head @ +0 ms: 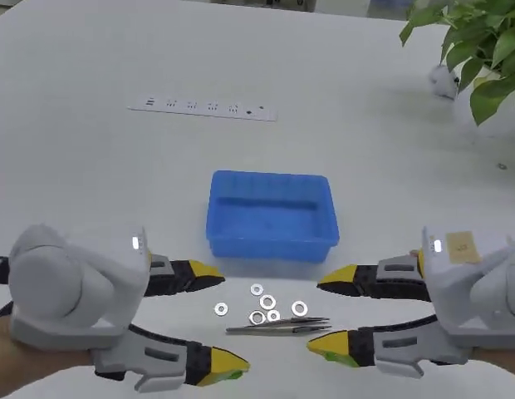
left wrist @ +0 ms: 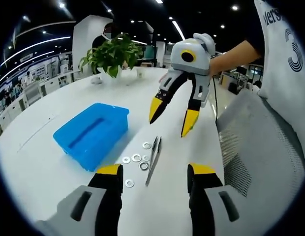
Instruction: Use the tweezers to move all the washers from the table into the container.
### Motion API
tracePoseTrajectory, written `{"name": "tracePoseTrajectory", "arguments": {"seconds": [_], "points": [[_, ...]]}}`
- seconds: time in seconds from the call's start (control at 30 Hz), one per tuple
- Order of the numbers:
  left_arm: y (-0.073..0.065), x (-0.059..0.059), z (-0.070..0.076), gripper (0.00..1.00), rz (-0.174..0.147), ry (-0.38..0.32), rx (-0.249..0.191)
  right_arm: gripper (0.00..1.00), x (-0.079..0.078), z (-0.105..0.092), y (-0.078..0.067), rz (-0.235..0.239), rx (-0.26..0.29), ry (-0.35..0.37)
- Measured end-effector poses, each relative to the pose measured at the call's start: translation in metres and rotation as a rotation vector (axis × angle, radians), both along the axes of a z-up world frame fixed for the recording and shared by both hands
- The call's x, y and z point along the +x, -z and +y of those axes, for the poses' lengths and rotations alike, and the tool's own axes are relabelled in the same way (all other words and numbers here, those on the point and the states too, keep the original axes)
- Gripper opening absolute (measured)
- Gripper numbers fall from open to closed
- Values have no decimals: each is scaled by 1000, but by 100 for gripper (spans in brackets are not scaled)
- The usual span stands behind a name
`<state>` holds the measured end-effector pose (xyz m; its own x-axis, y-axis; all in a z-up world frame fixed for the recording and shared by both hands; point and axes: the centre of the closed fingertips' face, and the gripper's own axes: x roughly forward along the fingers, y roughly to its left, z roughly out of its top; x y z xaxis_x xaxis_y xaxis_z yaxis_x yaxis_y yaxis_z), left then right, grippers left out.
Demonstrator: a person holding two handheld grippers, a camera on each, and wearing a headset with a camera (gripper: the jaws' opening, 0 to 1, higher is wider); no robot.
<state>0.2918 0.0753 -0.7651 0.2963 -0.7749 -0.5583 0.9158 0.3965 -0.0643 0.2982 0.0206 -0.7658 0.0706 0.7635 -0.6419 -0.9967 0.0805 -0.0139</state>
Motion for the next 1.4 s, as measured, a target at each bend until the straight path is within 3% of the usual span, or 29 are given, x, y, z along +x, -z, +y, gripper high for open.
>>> {"name": "tracePoseTrajectory", "arguments": {"seconds": [0.07, 0.13, 0.23, 0.47, 0.5, 0.53, 0.57, 0.67, 0.8, 1.0, 1.3, 1.37, 1.4], "points": [[4, 4, 2, 47, 0, -8, 14, 37, -2, 4, 7, -16, -28, -55], [8, 7, 3, 45, 24, -20, 7, 36, -2, 5, 15, -27, -71, -88], [19, 7, 5, 44, 27, 1, 55, 36, 0, 5, 26, -61, -130, -135], [36, 1, -1, 38, 27, 68, 130, 32, 1, 15, 36, -96, -182, -214], [36, 1, -2, 37, 35, 67, 128, 30, 2, 13, 39, -106, -206, -230], [36, -1, -5, 37, 74, 63, 104, 29, 1, 12, 43, -108, -230, -257], [35, -1, -7, 36, 82, 61, 87, 28, 2, 11, 45, -108, -239, -260], [37, 3, -5, 36, 62, 57, 111, 26, 3, 11, 49, -103, -264, -274], [40, 4, -3, 34, 72, 66, 125, 23, 4, 11, 50, -93, -273, -287], [48, 1, -3, 30, 68, 100, 179, 17, 0, 10, 53, -71, -291, -293], [46, 4, -14, 27, 57, 136, 173, 9, 0, 11, 53, -44, -303, -252], [47, 4, -15, 25, 49, 148, 188, 8, 0, 11, 53, -68, -314, -266], [48, 5, -14, 24, 25, 157, 215, 8, -2, 11, 53, -85, -319, -273]]}}
